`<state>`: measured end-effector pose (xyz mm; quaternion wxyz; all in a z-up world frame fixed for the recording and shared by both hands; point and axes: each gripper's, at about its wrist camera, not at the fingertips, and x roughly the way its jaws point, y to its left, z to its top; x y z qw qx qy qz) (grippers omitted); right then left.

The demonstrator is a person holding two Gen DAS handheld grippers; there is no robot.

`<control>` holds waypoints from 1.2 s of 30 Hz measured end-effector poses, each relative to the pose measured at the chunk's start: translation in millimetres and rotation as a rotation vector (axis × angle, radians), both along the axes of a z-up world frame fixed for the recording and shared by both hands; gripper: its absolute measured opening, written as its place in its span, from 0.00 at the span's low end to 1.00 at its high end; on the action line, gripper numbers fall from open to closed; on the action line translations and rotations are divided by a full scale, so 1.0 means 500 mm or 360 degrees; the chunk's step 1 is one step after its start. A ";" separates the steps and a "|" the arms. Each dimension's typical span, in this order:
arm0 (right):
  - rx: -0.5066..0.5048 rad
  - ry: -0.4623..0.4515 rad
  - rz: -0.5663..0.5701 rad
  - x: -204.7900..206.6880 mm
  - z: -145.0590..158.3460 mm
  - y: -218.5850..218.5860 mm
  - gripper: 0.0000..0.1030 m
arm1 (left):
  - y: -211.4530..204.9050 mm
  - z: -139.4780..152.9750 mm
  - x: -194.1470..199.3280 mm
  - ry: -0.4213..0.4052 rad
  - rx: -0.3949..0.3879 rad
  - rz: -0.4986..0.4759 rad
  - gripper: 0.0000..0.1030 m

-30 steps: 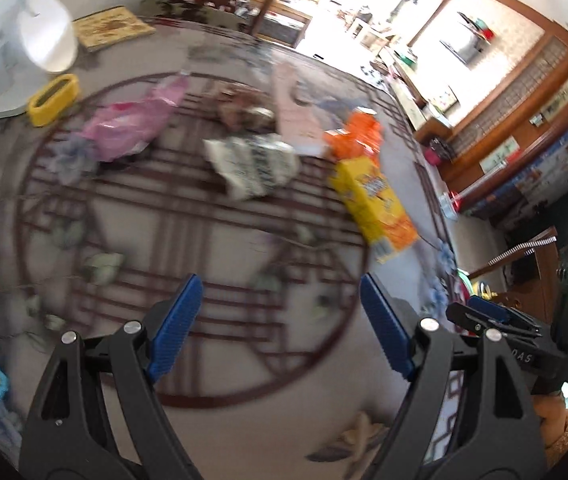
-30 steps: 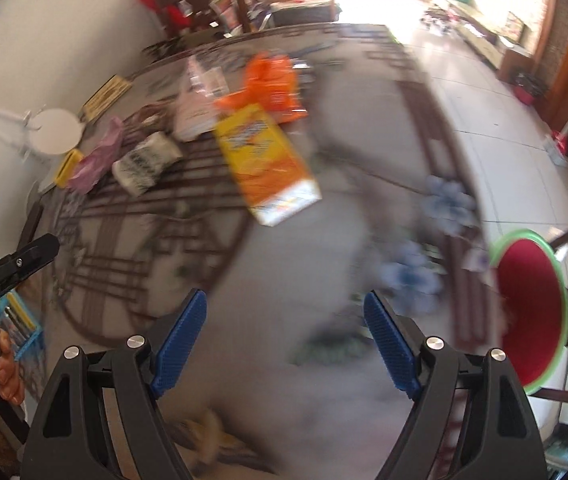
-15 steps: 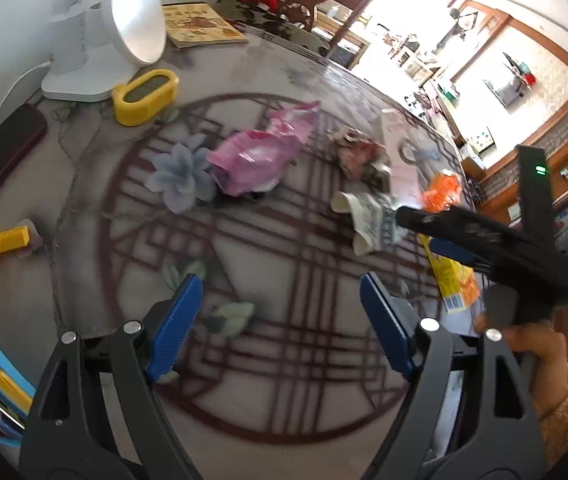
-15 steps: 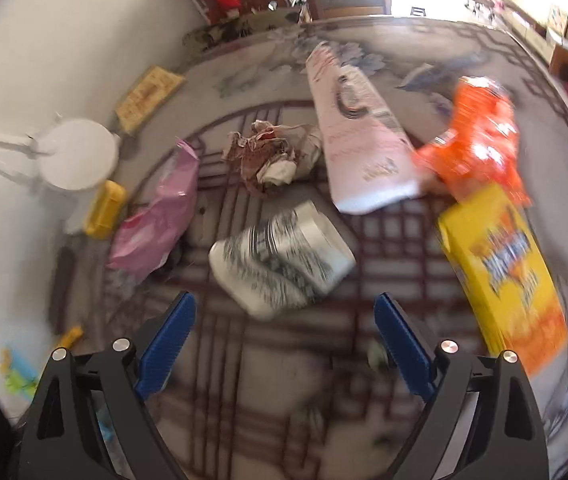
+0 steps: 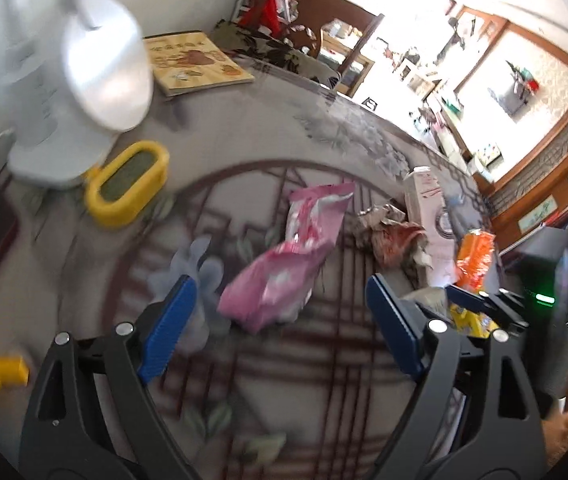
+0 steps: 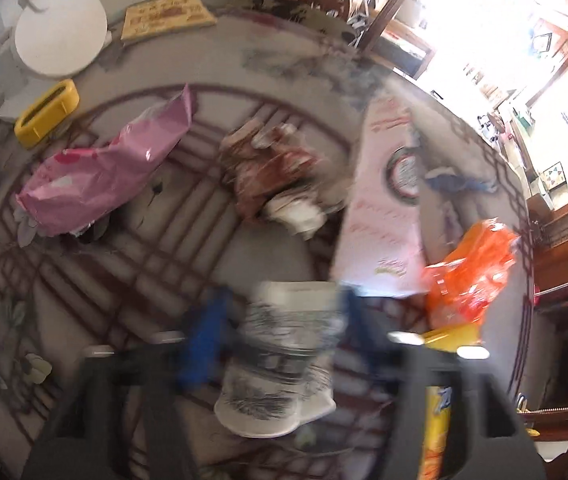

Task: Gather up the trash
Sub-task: 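Grasp the pink wrapper with the left gripper while the right gripper grasps the paper cup, then lift the pink wrapper with the left gripper while the right gripper lifts the paper cup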

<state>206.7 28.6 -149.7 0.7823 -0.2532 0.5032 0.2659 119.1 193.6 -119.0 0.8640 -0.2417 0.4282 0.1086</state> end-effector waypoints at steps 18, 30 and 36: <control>0.0125 0.0082 0.0090 -0.132 0.052 -0.132 0.68 | -0.075 -0.083 0.044 0.0172 -0.0056 -0.0211 0.07; 0.0201 0.0206 -0.0159 -0.109 0.049 -0.155 0.78 | -0.132 -0.035 -0.105 0.0110 -0.0177 -0.0220 0.07; -0.0058 0.0132 0.0017 -0.140 -0.011 -0.099 0.54 | -0.167 -0.011 -0.124 0.0082 -0.0206 -0.0275 0.07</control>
